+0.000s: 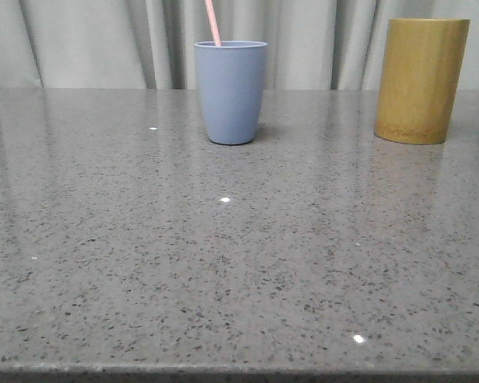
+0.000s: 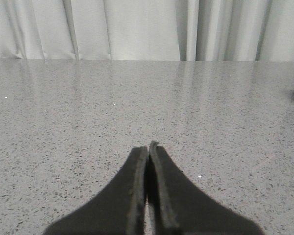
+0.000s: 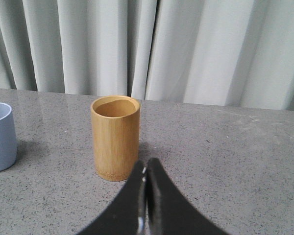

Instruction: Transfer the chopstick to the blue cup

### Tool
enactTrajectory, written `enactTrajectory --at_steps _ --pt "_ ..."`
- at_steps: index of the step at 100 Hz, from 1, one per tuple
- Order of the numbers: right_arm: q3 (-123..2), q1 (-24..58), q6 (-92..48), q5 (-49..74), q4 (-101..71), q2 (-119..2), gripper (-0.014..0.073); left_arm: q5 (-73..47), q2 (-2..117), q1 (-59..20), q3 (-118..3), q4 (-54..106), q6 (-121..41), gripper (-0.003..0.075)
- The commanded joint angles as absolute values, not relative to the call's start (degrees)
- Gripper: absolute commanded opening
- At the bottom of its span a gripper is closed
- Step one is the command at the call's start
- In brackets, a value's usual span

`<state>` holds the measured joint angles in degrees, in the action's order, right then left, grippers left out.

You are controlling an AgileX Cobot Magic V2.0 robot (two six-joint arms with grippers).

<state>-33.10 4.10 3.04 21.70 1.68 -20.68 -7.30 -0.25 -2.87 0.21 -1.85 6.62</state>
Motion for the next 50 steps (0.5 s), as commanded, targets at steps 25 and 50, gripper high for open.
enactTrajectory --at_steps 25,50 --pt "-23.92 3.83 2.56 2.68 2.41 -17.89 -0.007 -2.18 -2.31 -2.48 0.61 -1.37 7.14 -0.0019" --pt "-10.5 3.83 3.73 -4.99 2.41 -9.46 -0.007 -2.18 -2.31 -2.48 0.61 -1.37 7.14 -0.0019"
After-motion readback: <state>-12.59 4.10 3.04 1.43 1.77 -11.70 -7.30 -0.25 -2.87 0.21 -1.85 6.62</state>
